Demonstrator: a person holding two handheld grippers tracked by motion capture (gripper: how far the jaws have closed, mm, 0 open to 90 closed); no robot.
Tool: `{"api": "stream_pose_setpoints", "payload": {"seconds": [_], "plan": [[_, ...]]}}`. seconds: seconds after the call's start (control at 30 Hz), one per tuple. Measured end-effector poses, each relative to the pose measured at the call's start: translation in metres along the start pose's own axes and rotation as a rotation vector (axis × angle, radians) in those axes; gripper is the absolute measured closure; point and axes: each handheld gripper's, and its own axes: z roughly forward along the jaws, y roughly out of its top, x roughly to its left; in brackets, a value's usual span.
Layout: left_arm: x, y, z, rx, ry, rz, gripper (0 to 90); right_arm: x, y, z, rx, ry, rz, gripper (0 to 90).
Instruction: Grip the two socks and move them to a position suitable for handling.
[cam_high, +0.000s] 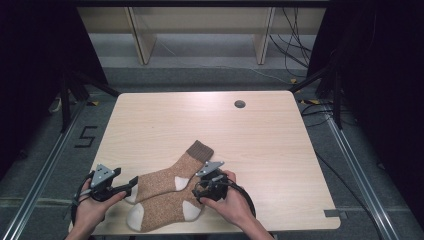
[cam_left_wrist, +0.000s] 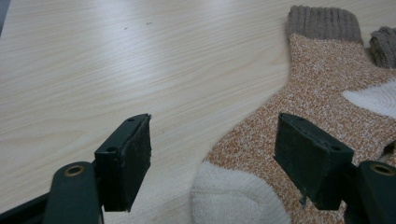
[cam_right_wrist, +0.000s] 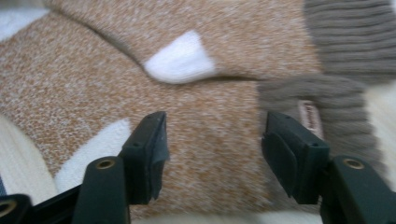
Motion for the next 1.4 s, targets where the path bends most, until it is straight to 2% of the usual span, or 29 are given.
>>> {"api": "stream_pose_setpoints", "payload": {"seconds": [0.03,0.1,0.13,0.17,0.2,0.23,0.3,0.33,0.4,0.47,0.6,0.77,0.83,0.87,0.97,1.0,1.03,1.07,1.1,1.13,1.17,1.23,1.3,1.33,1.4], "plan": [[0.0,0.0,0.0,-0.005,-0.003,0.003,26.5,0.003,0.001,0.002,-0.007,0.003,0.002,38.9],[-0.001,0.001,0.0,-0.015,-0.018,0.008,26.4,0.006,0.005,0.002,0.011,0.009,-0.005,37.8],[-0.002,0.002,0.0,-0.02,-0.022,0.013,26.3,0.007,0.007,0.003,0.007,0.009,-0.03,37.2],[-0.005,0.002,-0.001,-0.022,-0.029,0.036,26.3,0.008,0.008,0.003,0.007,0.011,-0.031,36.6],[-0.005,0.002,-0.001,-0.022,-0.029,0.036,26.3,0.008,0.008,0.003,0.007,0.011,-0.031,36.6],[-0.007,0.002,-0.001,-0.011,-0.021,0.037,26.3,0.011,0.01,0.004,0.01,0.024,0.0,35.7],[-0.008,0.002,0.0,-0.011,-0.031,0.039,26.3,0.014,0.014,0.008,0.027,0.034,-0.024,34.8],[-0.007,0.002,0.001,-0.016,-0.04,0.047,26.3,0.016,0.014,0.011,0.028,0.041,-0.053,34.5],[-0.007,0.002,0.001,-0.016,-0.038,0.044,26.3,0.026,0.017,0.018,0.051,0.052,-0.072,33.6],[-0.006,0.001,0.001,-0.015,-0.038,0.039,26.3,0.028,0.017,0.02,0.062,0.055,-0.071,33.4],[-0.006,0.001,0.001,-0.015,-0.043,0.039,26.3,0.032,0.016,0.028,0.103,0.038,-0.107,33.8],[-0.006,0.001,0.001,-0.011,-0.043,0.039,26.3,0.034,0.014,0.031,0.108,0.022,-0.102,34.2],[-0.006,0.001,0.001,-0.011,-0.038,0.038,26.3,0.034,0.013,0.031,0.113,0.023,-0.092,37.0],[-0.007,0.001,0.0,0.001,-0.029,0.035,26.3,0.034,0.012,0.032,0.108,0.02,-0.107,40.5],[-0.007,0.001,0.0,0.003,-0.032,0.039,26.3,0.033,0.012,0.031,0.108,0.017,-0.106,44.9],[-0.007,0.001,0.0,0.003,-0.031,0.039,26.3,0.033,0.012,0.031,0.112,0.016,-0.099,48.2],[-0.007,0.001,0.0,0.003,-0.031,0.039,26.3,0.033,0.013,0.029,0.12,0.013,-0.08,56.7],[-0.007,0.001,0.0,0.003,-0.031,0.039,26.3,0.033,0.013,0.029,0.12,0.013,-0.08,56.7],[-0.007,0.001,0.0,0.003,-0.032,0.04,26.3,0.032,0.013,0.029,0.124,0.015,-0.072,63.9],[-0.007,0.001,0.0,0.003,-0.032,0.04,26.3,0.032,0.013,0.029,0.124,0.015,-0.072,63.9],[-0.007,0.001,0.0,0.003,-0.032,0.041,26.3,0.031,0.013,0.028,0.131,0.019,-0.067,69.1],[-0.007,0.001,0.0,0.004,-0.031,0.039,26.3,0.03,0.013,0.027,0.128,0.024,-0.045,73.5],[-0.007,0.001,0.0,0.002,-0.031,0.036,26.3,0.028,0.014,0.022,0.137,0.04,-0.002,76.3],[-0.007,0.001,0.0,0.0,-0.033,0.037,26.3,0.028,0.014,0.022,0.137,0.04,-0.002,76.3],[-0.006,0.001,0.001,-0.01,-0.045,0.04,26.3,0.025,0.015,0.014,0.129,0.057,0.044,77.1]]}}
